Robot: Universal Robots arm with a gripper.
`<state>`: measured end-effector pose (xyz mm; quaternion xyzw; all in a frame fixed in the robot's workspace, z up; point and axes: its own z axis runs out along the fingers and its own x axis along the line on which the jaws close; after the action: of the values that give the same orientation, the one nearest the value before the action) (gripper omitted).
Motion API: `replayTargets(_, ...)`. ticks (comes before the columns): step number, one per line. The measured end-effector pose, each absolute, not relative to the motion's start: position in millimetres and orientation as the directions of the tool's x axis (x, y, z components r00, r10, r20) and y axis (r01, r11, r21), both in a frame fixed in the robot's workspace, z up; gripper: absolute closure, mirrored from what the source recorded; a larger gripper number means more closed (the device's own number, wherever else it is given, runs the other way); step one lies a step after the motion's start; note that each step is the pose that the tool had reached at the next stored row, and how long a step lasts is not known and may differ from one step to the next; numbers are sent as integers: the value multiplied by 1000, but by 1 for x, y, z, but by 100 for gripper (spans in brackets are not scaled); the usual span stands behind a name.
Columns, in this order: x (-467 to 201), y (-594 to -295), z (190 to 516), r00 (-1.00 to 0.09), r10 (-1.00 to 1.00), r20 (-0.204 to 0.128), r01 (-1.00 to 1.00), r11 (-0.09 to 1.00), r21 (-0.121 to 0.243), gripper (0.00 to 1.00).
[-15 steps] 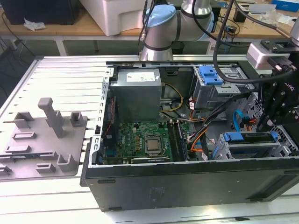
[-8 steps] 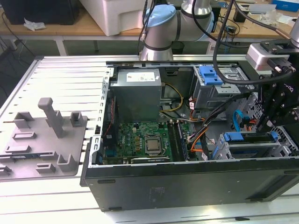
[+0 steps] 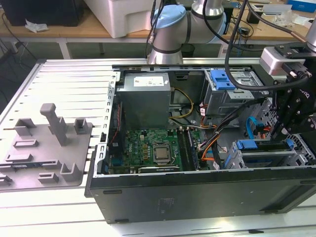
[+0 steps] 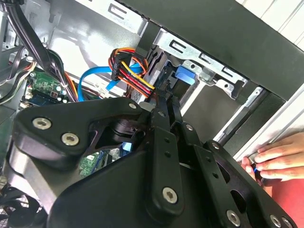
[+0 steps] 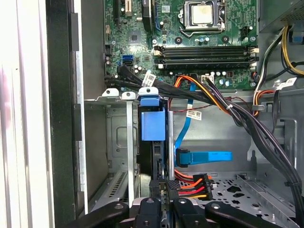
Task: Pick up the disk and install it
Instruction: 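Insert the first disk wire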
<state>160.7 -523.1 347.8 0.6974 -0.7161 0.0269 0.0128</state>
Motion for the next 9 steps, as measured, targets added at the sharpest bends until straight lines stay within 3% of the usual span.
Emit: replayTargets(9, 161, -523, 346, -27, -998, 56, -999, 26, -21, 84)
